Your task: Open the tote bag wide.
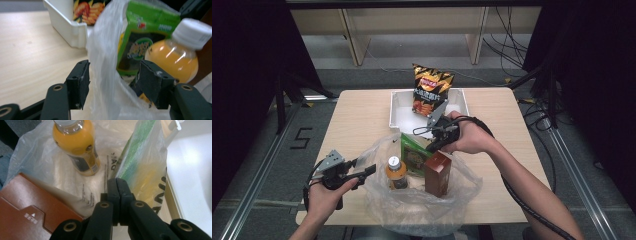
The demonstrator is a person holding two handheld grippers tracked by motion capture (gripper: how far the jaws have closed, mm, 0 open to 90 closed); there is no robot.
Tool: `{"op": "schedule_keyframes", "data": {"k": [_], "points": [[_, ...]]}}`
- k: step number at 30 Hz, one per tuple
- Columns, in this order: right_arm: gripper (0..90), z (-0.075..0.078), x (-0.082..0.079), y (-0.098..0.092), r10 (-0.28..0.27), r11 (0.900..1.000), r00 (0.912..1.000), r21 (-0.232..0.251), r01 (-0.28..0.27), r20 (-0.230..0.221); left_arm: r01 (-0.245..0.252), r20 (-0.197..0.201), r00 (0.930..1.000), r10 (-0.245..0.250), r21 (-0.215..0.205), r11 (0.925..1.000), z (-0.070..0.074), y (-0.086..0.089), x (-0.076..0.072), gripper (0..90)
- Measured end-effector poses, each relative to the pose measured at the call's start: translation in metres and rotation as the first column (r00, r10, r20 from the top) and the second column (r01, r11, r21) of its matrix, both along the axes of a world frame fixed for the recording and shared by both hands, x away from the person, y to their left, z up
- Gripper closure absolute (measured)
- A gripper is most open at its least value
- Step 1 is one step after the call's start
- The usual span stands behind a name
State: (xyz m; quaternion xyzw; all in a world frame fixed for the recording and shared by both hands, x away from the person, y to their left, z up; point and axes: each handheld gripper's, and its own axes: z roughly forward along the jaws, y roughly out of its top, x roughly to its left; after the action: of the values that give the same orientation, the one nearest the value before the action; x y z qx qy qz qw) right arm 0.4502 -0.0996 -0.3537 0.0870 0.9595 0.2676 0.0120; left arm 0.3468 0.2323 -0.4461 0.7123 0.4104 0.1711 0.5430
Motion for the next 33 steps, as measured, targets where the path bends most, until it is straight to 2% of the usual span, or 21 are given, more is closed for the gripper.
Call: {"op": "schedule_keyframes", "data": {"k": [1,2,3,5,6,8,10,11,12,14,15,18,20,22,23,25,26,27,28,30,33], "points": [[90.0,0.001,0.0,0.0,0.0,1.0,1.0,-0.003,0.0,-0.001,0.0,0.0,1.0,0.0,0.0,1.0,0.0,0.0,0.0,41.4],[90.0,0.001,0.0,0.0,0.0,1.0,1.0,-0.001,0.0,0.001,-0.005,0.044,0.999,0.005,0.006,1.0,0.008,0.004,0.002,41.4],[90.0,0.001,0.0,0.0,0.0,1.0,1.0,-0.001,0.0,0.001,-0.005,0.044,0.999,0.005,0.006,1.0,0.008,0.004,0.002,41.7],[90.0,0.001,0.002,0.0,0.011,1.0,0.9998,-0.009,-0.011,0.018,-0.008,0.081,0.9967,0.007,0.008,0.9999,0.018,0.006,0.005,42.0],[90.0,0.001,0.002,0.0,0.008,1.0,0.9999,-0.006,-0.008,0.009,0.002,0.115,0.9933,-0.005,0.026,0.9996,0.024,0.008,0.008,42.5],[90.0,0.002,0.002,0.001,0.007,1.0,1.0,0.001,-0.007,0.001,0.008,0.157,0.9875,-0.016,0.051,0.9987,0.035,0.007,0.012,44.2],[90.0,0.002,0.003,0.002,0.01,1.0,1.0,0.009,-0.01,-0.001,0.017,0.176,0.9838,-0.031,0.082,0.9965,0.045,0.004,0.02,44.5],[90.0,0.002,0.002,0.001,-0.005,1.0,1.0,-0.003,0.005,-0.001,0.039,0.152,0.9871,-0.052,0.086,0.9955,0.049,0.0,0.028,44.5],[90.0,0.002,0.002,0.001,-0.005,1.0,1.0,-0.003,0.005,-0.001,0.039,0.152,0.9871,-0.052,0.086,0.9955,0.049,0.0,0.028,44.5],[90.0,0.002,0.004,0.002,0.013,1.0,0.9999,0.008,-0.013,-0.008,0.075,0.108,0.9903,-0.087,0.105,0.9917,0.049,-0.003,0.047,44.7],[90.0,0.002,0.004,0.002,0.013,1.0,0.9999,0.008,-0.013,-0.008,0.075,0.108,0.9903,-0.087,0.105,0.9917,0.049,-0.003,0.047,44.6],[90.0,0.002,0.004,0.002,0.015,1.0,0.9999,0.009,-0.015,-0.002,0.135,0.068,0.9875,-0.142,0.099,0.9859,0.046,-0.002,0.068,45.8],[90.0,0.002,0.003,0.002,0.014,1.0,0.9999,0.007,-0.014,-0.003,0.196,0.021,0.9796,-0.2,0.121,0.9731,0.044,-0.003,0.082,45.9],[90.0,0.002,0.004,0.002,0.016,1.0,0.9999,0.008,-0.016,-0.003,0.248,0.008,0.9679,-0.251,0.144,0.9581,0.042,-0.006,0.088,46.1],[90.0,0.002,0.004,0.002,0.016,1.0,0.9999,0.008,-0.016,-0.003,0.248,0.008,0.9679,-0.251,0.144,0.9581,0.042,-0.006,0.088,46.0],[90.0,0.002,0.005,0.002,0.017,1.0,0.9998,0.007,-0.017,-0.005,0.276,0.003,0.96,-0.28,0.155,0.9485,0.043,-0.009,0.092,46.1],[90.0,0.002,0.005,0.003,0.004,1.0,1.0,0.006,-0.004,0.005,0.304,-0.007,0.9516,-0.307,0.169,0.9376,0.043,-0.013,0.094,46.2],[90.0,0.002,0.005,0.003,0.005,1.0,1.0,0.007,-0.005,0.004,0.304,-0.007,0.9516,-0.307,0.169,0.9376,0.043,-0.013,0.094,46.3],[90.0,0.003,0.004,0.003,0.003,1.0,1.0,0.008,-0.003,0.002,0.315,-0.006,0.9478,-0.319,0.171,0.9335,0.044,-0.014,0.095,46.6],[90.0,0.003,0.005,0.004,0.016,1.0,0.9999,0.005,-0.016,0.0,0.339,-0.009,0.9401,-0.341,0.143,0.93,0.046,-0.016,0.096,46.4],[90.0,0.003,0.005,0.004,0.017,1.0,0.9998,0.004,-0.017,-0.002,0.378,-0.003,0.9252,-0.38,0.108,0.9197,0.051,-0.019,0.095,46.0]]}}
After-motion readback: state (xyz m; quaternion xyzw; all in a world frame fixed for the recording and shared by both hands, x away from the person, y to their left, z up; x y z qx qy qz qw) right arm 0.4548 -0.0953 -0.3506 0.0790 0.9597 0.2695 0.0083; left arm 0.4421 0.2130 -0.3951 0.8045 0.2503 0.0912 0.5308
